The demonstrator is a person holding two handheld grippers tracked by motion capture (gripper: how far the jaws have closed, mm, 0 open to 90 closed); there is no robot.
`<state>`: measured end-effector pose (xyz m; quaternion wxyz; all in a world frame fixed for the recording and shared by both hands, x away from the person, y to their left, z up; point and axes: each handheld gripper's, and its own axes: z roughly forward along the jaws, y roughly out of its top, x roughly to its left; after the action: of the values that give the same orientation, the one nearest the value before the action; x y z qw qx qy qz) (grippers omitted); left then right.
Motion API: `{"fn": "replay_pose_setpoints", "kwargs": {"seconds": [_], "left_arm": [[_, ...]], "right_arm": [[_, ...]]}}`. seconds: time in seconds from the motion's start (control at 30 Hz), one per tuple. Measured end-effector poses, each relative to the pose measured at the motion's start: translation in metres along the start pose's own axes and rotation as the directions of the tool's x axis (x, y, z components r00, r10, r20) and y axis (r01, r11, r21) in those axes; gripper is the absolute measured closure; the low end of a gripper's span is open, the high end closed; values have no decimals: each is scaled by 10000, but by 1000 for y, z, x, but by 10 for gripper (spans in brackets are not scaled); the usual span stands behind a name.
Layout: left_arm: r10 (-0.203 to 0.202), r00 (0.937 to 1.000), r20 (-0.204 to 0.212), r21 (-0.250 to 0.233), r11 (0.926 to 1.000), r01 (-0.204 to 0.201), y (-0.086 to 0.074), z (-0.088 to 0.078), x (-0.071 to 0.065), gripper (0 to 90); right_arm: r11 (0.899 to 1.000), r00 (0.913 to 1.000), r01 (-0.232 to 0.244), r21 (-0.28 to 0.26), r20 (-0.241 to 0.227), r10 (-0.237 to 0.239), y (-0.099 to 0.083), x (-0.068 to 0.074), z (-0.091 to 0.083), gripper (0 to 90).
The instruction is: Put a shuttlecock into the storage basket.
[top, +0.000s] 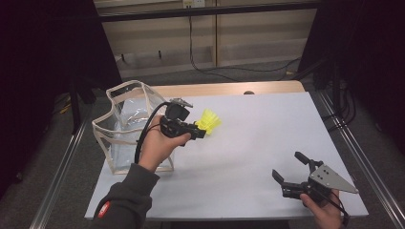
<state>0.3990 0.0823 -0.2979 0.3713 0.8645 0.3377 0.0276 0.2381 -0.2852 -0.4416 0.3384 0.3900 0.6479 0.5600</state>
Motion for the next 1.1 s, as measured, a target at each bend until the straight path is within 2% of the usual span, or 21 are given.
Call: {"fn": "replay_pose_setpoints", "kwargs": {"seconds": [1.1], "left_arm": [[-85,9998,-172,142,9999,87,8,-16,8,647]], "right_arm": [[10000,10000,14,-16,-13,-14,0,0,-1,27]]}}
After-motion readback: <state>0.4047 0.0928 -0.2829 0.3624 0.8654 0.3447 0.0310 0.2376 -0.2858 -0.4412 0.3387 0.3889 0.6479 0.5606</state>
